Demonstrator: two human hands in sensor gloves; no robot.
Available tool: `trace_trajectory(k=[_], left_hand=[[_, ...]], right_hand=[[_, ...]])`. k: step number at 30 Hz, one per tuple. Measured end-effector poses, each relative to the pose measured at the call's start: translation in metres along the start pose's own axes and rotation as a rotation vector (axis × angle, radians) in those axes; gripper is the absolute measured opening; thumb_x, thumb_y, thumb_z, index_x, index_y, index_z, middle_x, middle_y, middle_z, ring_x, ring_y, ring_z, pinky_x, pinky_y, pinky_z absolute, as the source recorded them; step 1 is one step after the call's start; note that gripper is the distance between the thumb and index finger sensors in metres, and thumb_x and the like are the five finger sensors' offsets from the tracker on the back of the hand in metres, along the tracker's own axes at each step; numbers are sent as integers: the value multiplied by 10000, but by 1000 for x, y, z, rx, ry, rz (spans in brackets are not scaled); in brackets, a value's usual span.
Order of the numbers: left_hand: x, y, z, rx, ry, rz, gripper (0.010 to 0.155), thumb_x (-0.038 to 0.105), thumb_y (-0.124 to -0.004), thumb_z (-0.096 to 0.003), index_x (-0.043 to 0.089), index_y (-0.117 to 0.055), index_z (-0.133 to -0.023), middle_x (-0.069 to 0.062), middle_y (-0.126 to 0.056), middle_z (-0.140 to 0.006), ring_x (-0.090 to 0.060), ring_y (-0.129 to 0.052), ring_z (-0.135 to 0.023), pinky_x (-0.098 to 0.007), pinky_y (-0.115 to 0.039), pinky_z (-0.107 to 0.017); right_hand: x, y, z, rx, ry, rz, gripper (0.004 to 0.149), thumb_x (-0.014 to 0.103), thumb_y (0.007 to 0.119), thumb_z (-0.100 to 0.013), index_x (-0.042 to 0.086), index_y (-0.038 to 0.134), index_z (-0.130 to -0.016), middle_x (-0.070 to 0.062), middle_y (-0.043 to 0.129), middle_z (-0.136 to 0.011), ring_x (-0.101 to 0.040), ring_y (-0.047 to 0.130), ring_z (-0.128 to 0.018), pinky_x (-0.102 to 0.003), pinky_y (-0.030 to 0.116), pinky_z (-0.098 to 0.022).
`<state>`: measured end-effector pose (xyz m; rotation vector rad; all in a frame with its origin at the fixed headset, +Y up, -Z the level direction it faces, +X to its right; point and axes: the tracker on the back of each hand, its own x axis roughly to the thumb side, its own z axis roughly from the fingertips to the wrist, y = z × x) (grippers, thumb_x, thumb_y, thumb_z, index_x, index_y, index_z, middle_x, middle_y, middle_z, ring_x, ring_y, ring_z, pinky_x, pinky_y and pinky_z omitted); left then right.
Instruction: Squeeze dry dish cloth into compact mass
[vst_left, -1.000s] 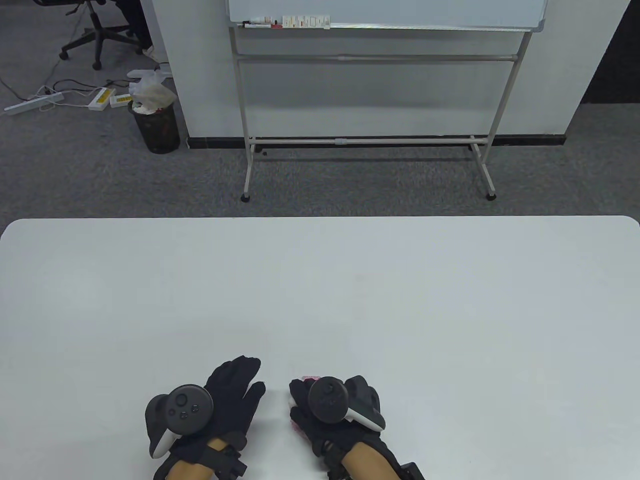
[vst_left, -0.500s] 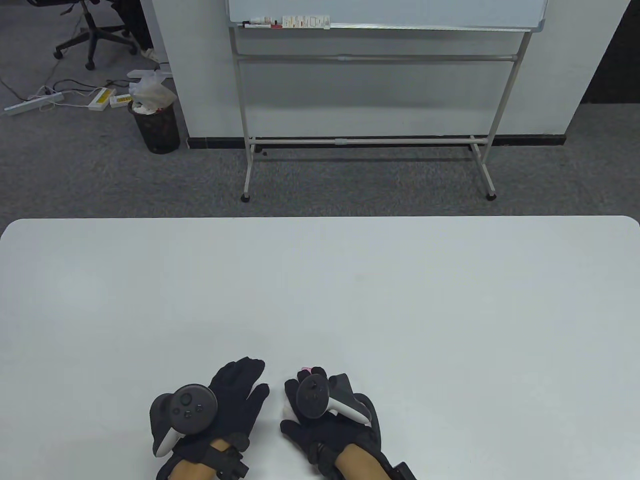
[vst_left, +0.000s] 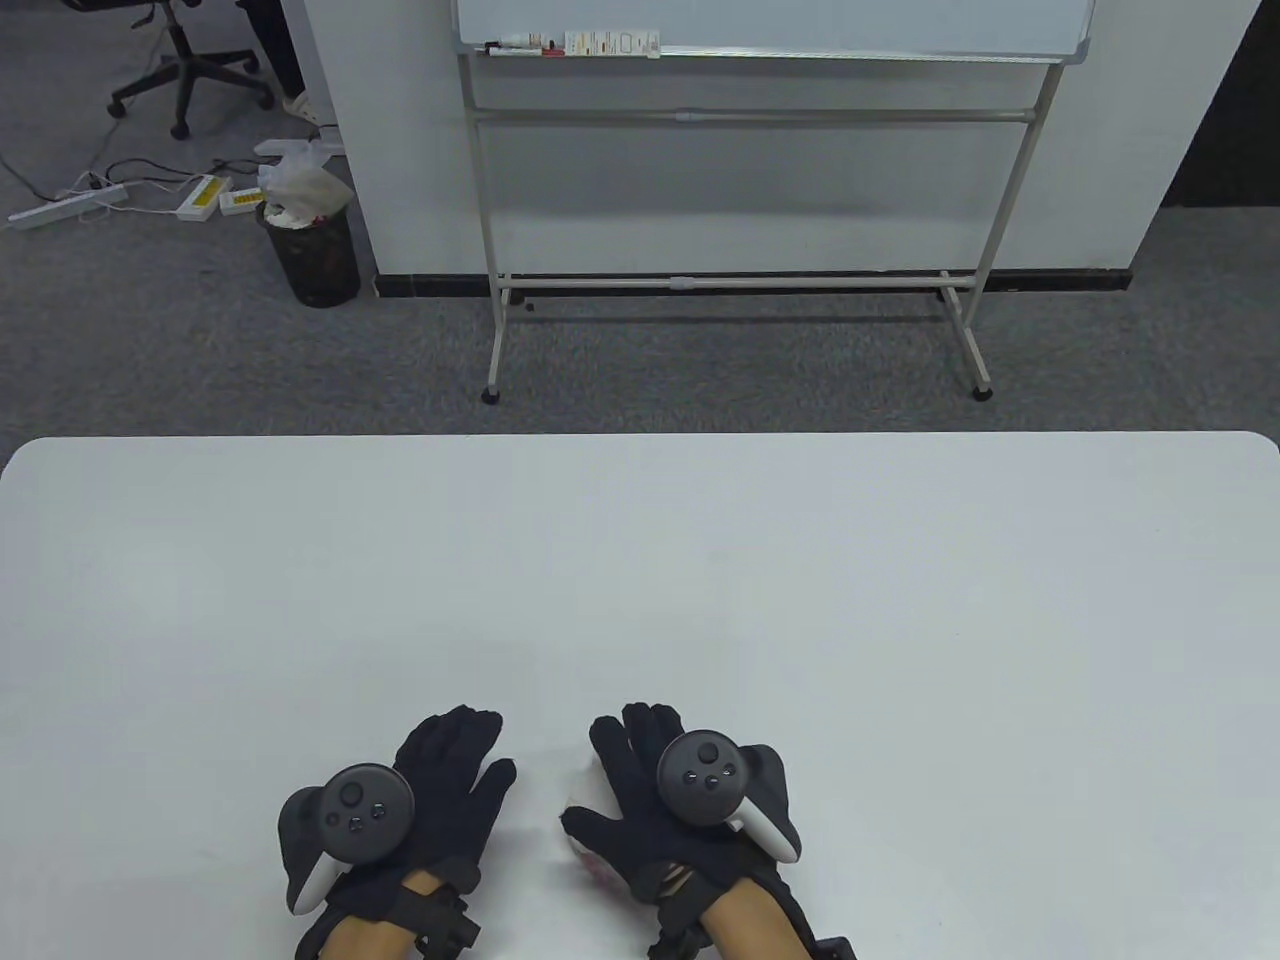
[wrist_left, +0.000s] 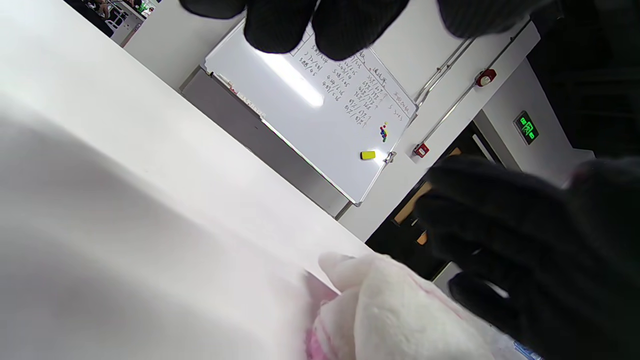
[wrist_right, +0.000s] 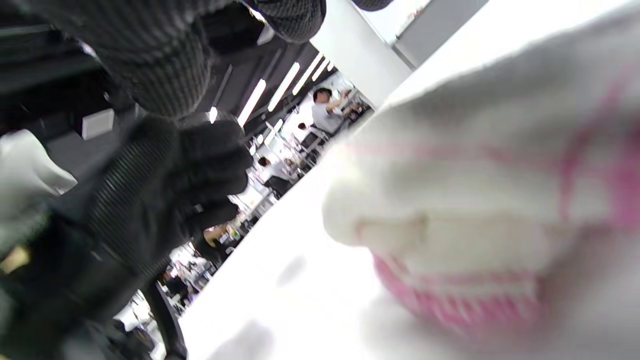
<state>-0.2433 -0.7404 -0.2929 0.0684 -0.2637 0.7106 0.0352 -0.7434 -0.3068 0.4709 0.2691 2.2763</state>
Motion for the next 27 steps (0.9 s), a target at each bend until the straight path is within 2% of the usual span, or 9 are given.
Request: trace_trajectory(k=[5,10,14,18,27], left_hand=[[2,-2,-1,2,7,-11,646,607,-600,-552,204,-544,-1054,-145,-476,-1131,-448,-416,-1007,-634,-382,-716],[5,-4,-2,7,3,-27,647,607,-601,-552,204,-541,-1055,-147,-469,-1131,-449,-409,-1007,-633,-376,-715],[5,-5,-3,24,2,-21,647,606,-603,-552,202,-542,-1054,-150,-470,-1130,-449,-405,-1007,-632,-372,-714],[5,-6,-2,27,7,-25,647,605,-605,-551,201,-543,-1053,-150,-471,-1128,-450,-404,-1006,-631,-371,-713],[-5,-3,0,22,36,-31,649,605,-605,-551,199,-540,-1054,-151,-467,-1129,-453,-399,-1006,-632,-368,-712]], right_hand=[[1,-40,17,-233,-31,60,805,601,728,-462,238,336,-1064,-114,249,-1126,-398,182,-1059,-633,193,-723],[-22,-67,26,-359,60,81,772,534,771,-470,225,379,-1059,-115,295,-1123,-402,226,-1061,-637,230,-732],[-46,-76,28,-379,165,66,734,456,790,-481,219,397,-1053,-107,310,-1122,-397,240,-1062,-635,233,-735],[-71,-73,26,-354,275,41,711,414,792,-484,214,409,-1049,-107,315,-1119,-394,234,-1063,-634,224,-735],[-78,-64,18,-320,300,61,697,404,788,-486,211,421,-1047,-107,325,-1119,-392,247,-1063,-631,230,-736]])
